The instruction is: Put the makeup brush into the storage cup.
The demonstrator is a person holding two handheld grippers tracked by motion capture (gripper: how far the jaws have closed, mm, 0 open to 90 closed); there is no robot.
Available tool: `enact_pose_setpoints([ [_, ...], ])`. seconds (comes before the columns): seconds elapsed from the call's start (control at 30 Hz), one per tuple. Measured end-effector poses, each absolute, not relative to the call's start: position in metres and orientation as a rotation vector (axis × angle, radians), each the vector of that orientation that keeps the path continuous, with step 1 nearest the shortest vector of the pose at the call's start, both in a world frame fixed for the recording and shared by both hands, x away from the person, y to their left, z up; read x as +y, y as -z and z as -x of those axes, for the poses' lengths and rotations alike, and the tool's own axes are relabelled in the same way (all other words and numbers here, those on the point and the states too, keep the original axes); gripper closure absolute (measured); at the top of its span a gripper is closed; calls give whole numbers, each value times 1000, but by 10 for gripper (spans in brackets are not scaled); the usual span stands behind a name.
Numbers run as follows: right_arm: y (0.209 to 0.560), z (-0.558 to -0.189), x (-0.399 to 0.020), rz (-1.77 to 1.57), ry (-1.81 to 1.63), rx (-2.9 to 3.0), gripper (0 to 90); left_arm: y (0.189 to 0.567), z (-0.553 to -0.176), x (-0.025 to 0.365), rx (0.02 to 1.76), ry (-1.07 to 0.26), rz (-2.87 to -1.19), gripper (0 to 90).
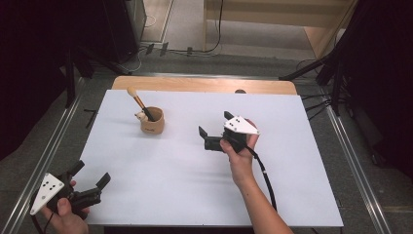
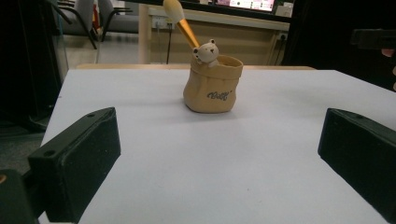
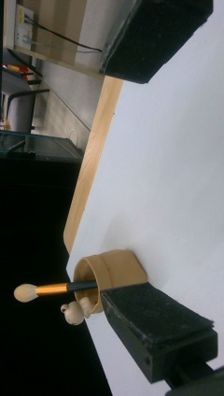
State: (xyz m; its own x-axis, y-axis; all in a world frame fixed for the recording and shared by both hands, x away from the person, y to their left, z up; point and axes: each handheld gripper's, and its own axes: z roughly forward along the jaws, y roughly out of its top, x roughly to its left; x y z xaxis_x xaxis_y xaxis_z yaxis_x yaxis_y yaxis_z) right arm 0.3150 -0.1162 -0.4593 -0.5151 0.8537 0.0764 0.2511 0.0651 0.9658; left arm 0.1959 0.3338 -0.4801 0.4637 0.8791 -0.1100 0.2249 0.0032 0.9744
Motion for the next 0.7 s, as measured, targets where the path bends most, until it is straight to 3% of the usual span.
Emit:
enact_pose_setpoints([
  [0.7, 468, -275, -183, -1138, -1461, 1753, 0, 480, -196, 331, 1005, -684, -1525, 0],
])
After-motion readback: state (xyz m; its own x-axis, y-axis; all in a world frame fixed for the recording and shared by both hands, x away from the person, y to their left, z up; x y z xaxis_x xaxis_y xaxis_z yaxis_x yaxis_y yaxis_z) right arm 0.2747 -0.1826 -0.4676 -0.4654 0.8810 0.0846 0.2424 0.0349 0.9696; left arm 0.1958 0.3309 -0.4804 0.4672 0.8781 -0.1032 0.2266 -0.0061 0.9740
